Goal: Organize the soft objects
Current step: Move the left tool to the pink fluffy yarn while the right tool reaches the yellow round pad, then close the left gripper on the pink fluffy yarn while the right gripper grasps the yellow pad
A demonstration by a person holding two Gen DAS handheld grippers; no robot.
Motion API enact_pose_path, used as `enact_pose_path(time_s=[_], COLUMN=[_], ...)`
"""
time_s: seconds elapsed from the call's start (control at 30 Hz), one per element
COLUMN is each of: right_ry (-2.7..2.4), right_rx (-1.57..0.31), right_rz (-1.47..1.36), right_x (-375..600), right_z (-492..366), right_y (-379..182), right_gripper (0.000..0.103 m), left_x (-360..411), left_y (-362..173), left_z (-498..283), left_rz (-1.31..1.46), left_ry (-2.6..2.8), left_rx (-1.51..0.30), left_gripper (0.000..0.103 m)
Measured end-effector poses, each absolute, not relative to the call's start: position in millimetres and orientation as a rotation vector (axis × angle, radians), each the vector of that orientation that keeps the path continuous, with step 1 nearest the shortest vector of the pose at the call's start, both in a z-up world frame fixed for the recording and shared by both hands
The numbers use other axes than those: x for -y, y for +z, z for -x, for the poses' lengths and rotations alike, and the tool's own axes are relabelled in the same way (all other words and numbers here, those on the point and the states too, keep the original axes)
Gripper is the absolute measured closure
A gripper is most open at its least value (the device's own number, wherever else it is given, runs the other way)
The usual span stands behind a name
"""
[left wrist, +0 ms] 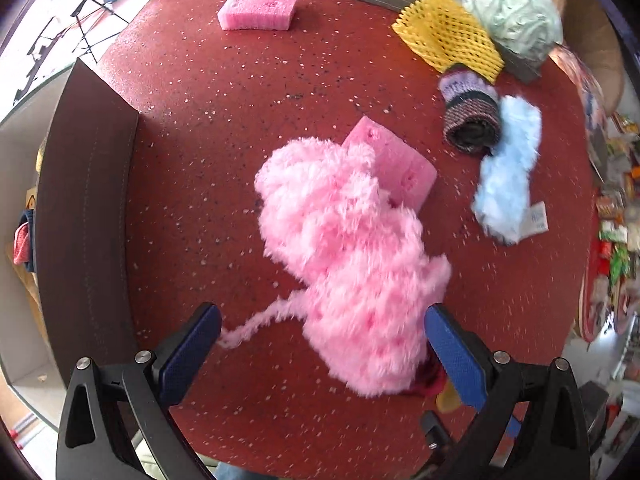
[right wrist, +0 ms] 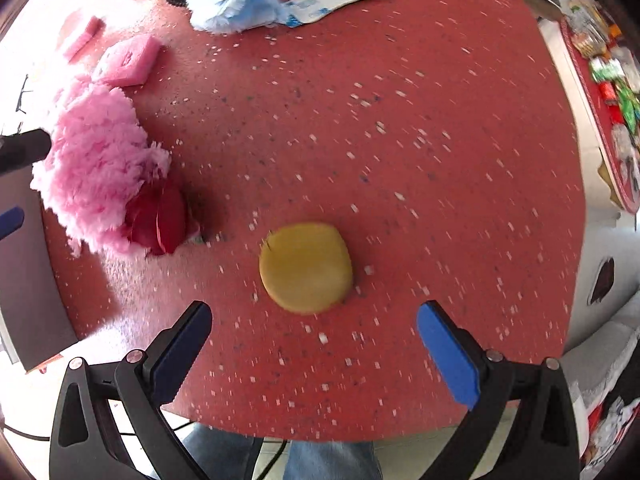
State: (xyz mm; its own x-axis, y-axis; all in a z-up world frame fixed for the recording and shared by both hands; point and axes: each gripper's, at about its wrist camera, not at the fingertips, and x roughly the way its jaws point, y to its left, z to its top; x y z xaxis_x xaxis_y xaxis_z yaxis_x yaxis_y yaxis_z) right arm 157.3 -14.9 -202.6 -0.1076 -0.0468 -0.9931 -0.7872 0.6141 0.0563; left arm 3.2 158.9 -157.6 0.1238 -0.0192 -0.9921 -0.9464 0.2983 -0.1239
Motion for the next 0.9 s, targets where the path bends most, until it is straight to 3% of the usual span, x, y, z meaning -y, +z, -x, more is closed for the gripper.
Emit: enact_pose_path(time_s=[0.63,0.9], right_ry=[0.751,0.746], right_rx=[-1.504,-1.52], right_rz=[0.852,0.855], right_x=[-17.6,-17.1], right_z=[-146.2,-150.2], right_y=[-241.4,-244.5], right_gripper=[0.0,0.0], left_x=[-159.2,-155.9], left_y=[-226.4,-230.5], left_z=[-31.9,-25.4], left_rz=[1.079,1.125], left_ry=[0.985,0.989], left_rx=[-1.4,-1.357], left_gripper=[0.0,0.0])
